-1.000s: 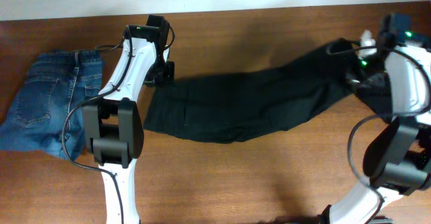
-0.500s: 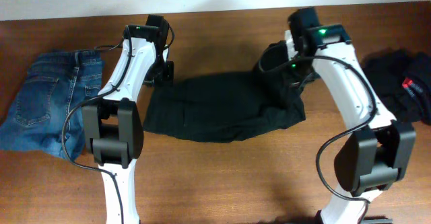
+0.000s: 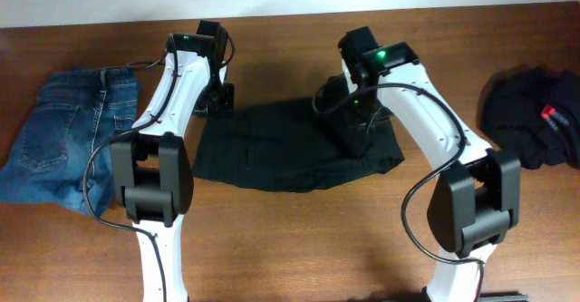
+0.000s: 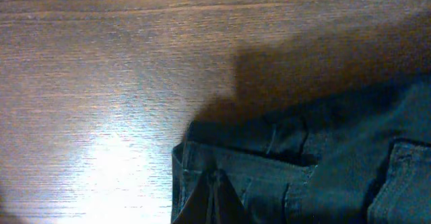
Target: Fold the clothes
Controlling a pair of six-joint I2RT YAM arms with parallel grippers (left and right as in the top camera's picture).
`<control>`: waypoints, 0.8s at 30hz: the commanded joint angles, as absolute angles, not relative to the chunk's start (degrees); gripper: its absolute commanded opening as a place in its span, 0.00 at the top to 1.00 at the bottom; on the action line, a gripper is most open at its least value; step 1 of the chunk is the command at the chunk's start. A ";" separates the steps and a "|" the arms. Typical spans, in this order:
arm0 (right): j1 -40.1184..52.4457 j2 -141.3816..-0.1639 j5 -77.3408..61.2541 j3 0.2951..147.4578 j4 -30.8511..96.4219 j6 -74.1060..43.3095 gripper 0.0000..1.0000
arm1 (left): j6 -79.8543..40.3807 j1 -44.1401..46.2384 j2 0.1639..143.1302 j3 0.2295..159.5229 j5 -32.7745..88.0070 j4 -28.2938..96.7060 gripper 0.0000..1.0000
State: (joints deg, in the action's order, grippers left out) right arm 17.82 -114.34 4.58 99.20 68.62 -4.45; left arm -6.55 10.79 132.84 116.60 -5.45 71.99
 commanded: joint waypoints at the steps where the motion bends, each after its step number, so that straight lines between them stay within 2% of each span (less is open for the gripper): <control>1: 19.79 -114.50 -0.16 99.22 68.16 -2.20 0.63 | -7.27 10.59 130.34 117.56 -6.31 72.14 0.99; 11: 19.88 -114.50 -2.85 99.22 68.20 0.19 0.65 | -7.29 10.59 130.34 117.56 -6.31 72.20 0.98; 12: 19.88 -114.50 -2.87 99.22 68.20 0.19 0.71 | -7.27 10.59 130.34 117.56 -6.28 72.20 0.98; 13: 19.88 -114.50 -2.87 99.22 68.18 0.19 0.86 | -7.29 10.59 130.34 117.56 -6.28 72.20 0.98; 15: 19.88 -114.50 -3.01 99.22 68.12 0.21 0.96 | -7.29 10.59 130.34 117.56 -6.28 72.23 0.99; 24: 19.90 -114.19 -2.70 99.79 66.04 0.62 0.96 | -7.29 10.52 126.48 117.56 -6.72 71.57 0.99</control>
